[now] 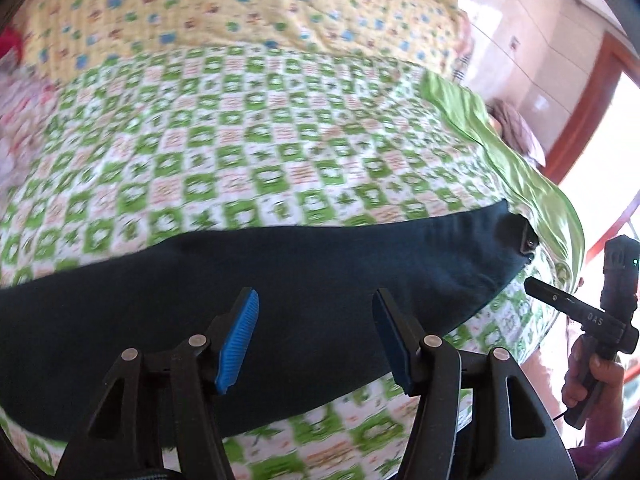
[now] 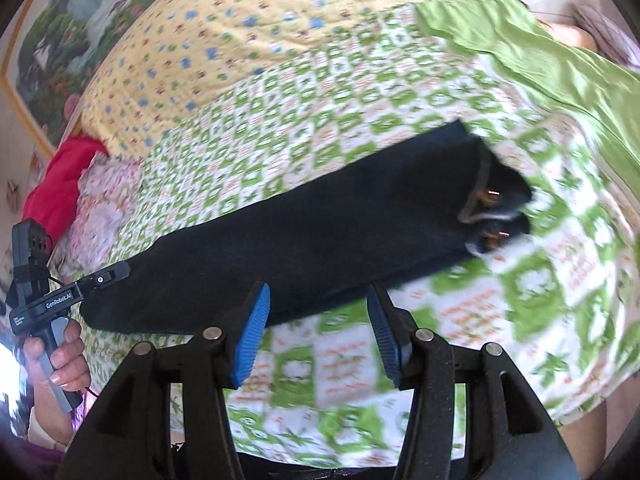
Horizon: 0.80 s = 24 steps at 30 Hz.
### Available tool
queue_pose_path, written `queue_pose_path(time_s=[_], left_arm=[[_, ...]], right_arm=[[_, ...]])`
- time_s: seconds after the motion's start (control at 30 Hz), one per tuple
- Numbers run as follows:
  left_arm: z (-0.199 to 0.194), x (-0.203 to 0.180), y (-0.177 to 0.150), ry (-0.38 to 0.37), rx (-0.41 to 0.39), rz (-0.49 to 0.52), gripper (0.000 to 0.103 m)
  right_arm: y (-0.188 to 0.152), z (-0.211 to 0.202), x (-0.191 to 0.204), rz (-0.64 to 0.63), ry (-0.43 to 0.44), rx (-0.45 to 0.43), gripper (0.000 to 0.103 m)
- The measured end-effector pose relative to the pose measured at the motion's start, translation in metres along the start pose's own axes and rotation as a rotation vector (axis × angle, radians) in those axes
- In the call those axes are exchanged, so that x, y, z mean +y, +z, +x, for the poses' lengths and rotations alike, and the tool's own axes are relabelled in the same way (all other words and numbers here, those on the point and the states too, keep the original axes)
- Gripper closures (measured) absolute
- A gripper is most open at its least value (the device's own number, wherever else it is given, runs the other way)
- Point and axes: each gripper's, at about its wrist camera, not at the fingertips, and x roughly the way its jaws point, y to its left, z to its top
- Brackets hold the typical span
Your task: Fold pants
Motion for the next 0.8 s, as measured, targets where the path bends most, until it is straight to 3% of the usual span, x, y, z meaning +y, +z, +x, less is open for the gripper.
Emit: queue_pose_path(time_s=[0.4, 0.63, 0.8], left_arm=[[0.037, -0.059, 0.037, -0.11, 0.058, 0.163, 0.039], [0.071, -0.098, 0.061, -0.144, 0.109, 0.283, 0.038], [0.099, -0.124, 0.077, -0.186, 0.158, 0.342, 0.038]], right_arm=[[0.004, -0.014, -0.051, 0.167, -0.064, -0.062, 0.051], [0.007, -0.004, -0.084, 0.363, 0.011, -0.068, 0.051], [0.017, 0.004, -0.094, 0.415, 0.029, -0.09, 0.051]])
